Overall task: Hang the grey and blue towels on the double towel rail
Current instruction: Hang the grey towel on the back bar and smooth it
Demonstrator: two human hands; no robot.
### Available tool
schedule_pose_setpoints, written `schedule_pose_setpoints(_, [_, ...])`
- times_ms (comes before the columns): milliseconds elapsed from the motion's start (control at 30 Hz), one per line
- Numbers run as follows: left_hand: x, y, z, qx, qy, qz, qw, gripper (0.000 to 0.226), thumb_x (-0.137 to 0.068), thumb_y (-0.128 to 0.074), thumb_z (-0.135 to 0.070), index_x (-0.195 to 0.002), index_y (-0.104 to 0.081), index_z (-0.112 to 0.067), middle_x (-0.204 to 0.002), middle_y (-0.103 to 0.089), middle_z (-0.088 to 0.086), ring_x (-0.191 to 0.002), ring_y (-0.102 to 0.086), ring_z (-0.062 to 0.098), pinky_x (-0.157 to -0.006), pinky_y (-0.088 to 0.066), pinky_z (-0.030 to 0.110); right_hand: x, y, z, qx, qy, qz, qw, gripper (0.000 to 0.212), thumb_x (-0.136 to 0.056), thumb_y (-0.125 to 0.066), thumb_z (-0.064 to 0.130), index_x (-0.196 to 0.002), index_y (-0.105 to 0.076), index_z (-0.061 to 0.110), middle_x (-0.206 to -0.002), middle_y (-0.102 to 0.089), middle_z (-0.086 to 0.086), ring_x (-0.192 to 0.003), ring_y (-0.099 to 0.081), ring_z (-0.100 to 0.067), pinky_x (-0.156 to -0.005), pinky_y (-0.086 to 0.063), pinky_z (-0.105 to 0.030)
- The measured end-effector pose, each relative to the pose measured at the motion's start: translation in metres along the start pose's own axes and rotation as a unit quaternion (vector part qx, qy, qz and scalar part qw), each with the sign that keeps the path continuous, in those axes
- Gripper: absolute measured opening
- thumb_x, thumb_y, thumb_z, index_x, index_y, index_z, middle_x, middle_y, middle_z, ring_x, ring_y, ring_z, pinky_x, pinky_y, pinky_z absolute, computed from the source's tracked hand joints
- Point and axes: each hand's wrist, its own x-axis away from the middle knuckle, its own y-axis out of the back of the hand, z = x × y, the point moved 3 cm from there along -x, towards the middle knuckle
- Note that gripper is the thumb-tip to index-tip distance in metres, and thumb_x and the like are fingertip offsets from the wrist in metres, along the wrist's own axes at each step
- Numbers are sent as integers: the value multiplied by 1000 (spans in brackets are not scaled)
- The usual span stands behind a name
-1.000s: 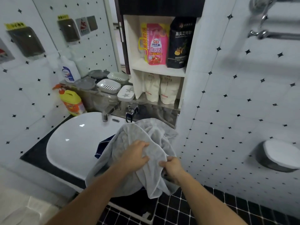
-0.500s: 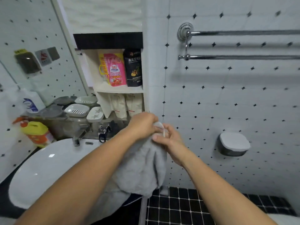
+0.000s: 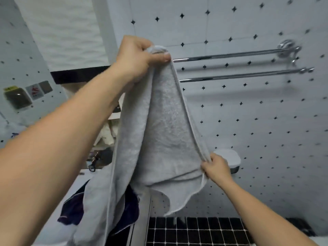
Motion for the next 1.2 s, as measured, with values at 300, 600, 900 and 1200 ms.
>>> schedule_pose_setpoints(300, [1,-63,-16,12,91,-13,996,48,-72,-84,-26,-87,-63,14,-78,-58,12,-70,-51,19,-65,-38,31,-45,207,-77,201,-30,-210,956,16,-77,-58,12,-92,-56,17,-80,-65,-13,-72,-57,-35,-58,-36,-32])
schedule_pose_setpoints(600, [-13,-80,1,-15,110,-39,993,61,-56,-84,-49,-82,-67,3,-74,-58,8,-68,-49,18,-65,-38,38,-39,306,-100,287,-58,-244,924,18,-88,-51,10,-93,-68,5,-78,-66,-21,-69,-57,-36,-57,-39,-33])
schedule_pose_setpoints(900, [-34,-79,30,33,131,-93,986,35,-55,-83,-45,-67,-68,-16,-77,-59,6,-68,-49,18,-64,-39,36,-37,348,-114,260,-124,-250,924,24,-94,-46,10,-90,-66,-2,-93,-67,-28,-75,-54,-33,-68,-42,-34])
schedule_pose_setpoints(1200, [5,-128,56,75,212,-12,974,17,-83,-71,-20,-74,-60,-11,-73,-59,12,-68,-54,23,-61,-44,34,-43,262,-15,-197,-122,-119,965,18,-90,-52,-6,-100,-55,9,-82,-58,-15,-67,-58,-25,-59,-49,-30])
